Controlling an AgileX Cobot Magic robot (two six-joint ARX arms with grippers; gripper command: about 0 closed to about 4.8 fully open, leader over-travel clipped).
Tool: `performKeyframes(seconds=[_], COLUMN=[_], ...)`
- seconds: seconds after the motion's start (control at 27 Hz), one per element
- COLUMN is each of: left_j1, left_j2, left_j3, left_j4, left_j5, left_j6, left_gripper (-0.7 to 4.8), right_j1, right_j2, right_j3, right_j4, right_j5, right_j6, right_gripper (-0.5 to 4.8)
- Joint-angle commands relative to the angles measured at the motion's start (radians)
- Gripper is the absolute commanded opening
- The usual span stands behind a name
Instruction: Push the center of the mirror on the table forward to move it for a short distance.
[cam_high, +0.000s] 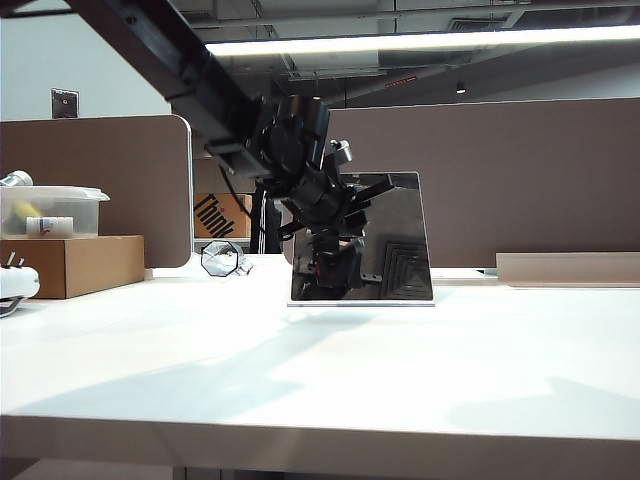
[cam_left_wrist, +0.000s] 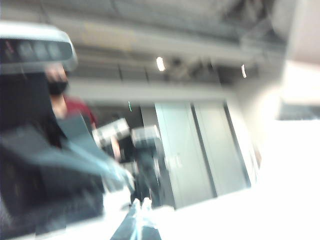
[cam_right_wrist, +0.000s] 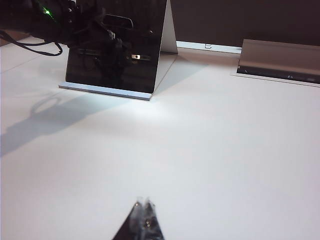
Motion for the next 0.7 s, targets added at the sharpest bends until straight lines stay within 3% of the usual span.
performKeyframes(seconds=[0.04,0.11,0.33,0.41,0.52,0.7], left_j1=[-0.030,-0.045,-0.051,-0.051,-0.061,-0.063], left_j2=[-0.088,-0.150,-0.315,-0.383,-0.497,-0.709], left_j3=[0.007,0.007,0.006,0.005,0.005,0.005], left_j4=[-0.135,-0.232,-0.420,-0.477,-0.591,-0.676], left_j5=[0.060,0.093,0.187,0.282,0.280,0.280], left_j6=[0.106,0.153,0.179,0.207,0.283,0.270], left_gripper=[-0.05,-0.05,-0.05,-0.05,-0.05,-0.05], right_j1=[0.002,0.002,0.002,0.002,0.002,0.003], right_j2=[0.000,-0.001,-0.024,-0.059,-0.115,-0.148], right_j3=[-0.004,-0.004,-0.004,-0.004,-0.004,-0.004], right_j4=[0.013,0.013,0.008,0.000,-0.002,0.016], right_j5=[0.002,0.002,0.002,0.002,0.002,0.002], right_j6=[0.000,0.000,0.000,0.000,0.000,0.000], right_gripper=[-0.05,-0.05,-0.05,-0.05,-0.05,-0.05])
